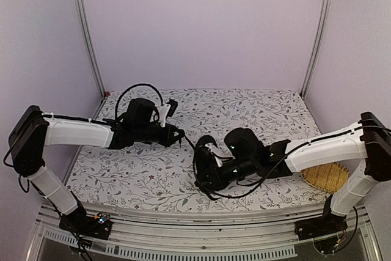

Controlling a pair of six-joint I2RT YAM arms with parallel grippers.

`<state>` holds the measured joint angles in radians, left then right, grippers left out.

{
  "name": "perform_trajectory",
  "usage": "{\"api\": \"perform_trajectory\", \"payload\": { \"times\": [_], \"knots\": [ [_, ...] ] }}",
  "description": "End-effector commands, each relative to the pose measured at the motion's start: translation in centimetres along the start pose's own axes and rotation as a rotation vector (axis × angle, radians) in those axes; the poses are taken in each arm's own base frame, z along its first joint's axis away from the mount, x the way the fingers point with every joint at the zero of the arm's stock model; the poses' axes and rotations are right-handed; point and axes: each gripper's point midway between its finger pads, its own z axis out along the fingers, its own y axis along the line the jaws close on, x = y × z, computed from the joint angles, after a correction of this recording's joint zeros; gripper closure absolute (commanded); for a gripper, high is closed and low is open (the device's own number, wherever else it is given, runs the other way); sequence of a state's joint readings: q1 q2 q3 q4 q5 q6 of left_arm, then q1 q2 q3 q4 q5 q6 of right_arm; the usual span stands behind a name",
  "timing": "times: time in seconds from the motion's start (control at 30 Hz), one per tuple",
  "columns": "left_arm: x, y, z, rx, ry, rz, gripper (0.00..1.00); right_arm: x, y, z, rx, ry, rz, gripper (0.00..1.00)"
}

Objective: Tie the shoes

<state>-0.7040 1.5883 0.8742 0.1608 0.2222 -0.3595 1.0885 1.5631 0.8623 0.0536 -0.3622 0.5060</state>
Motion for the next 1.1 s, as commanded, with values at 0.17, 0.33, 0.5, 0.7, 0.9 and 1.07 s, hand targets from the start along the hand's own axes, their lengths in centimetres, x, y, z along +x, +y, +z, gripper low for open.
{"api": "perform_trajectory", "payload": {
  "times": [0.17,0.33,0.5,0.7,0.9,1.07],
  "knots": [
    [-1.2,-4.8,1.1,0.120,0.011,0.097,1.00,-5.6,2.8,0.4,-0.007,-0.161,-0.124,0.45],
    [-1.4,-5.5,0.6,0.144,-0.001,0.112,1.00,-9.1,-2.7,-3.9,0.127,-0.271,-0.081,0.40],
    [-1.5,-5.9,0.5,0.158,-0.001,0.113,1.00,-12.4,-4.9,-5.1,0.165,-0.316,-0.114,0.45],
    [-1.6,-6.1,0.5,0.158,-0.005,0.118,1.00,-13.8,-4.9,-2.4,0.123,-0.253,-0.172,0.52],
    [-1.8,-6.1,0.5,0.161,-0.006,0.120,1.00,-14.6,-5.4,0.1,0.098,-0.211,-0.186,0.55],
    [-2.1,-6.4,0.6,0.167,-0.009,0.126,1.00,-14.4,-6.3,1.3,0.109,-0.189,-0.184,0.64]
  ]
}}
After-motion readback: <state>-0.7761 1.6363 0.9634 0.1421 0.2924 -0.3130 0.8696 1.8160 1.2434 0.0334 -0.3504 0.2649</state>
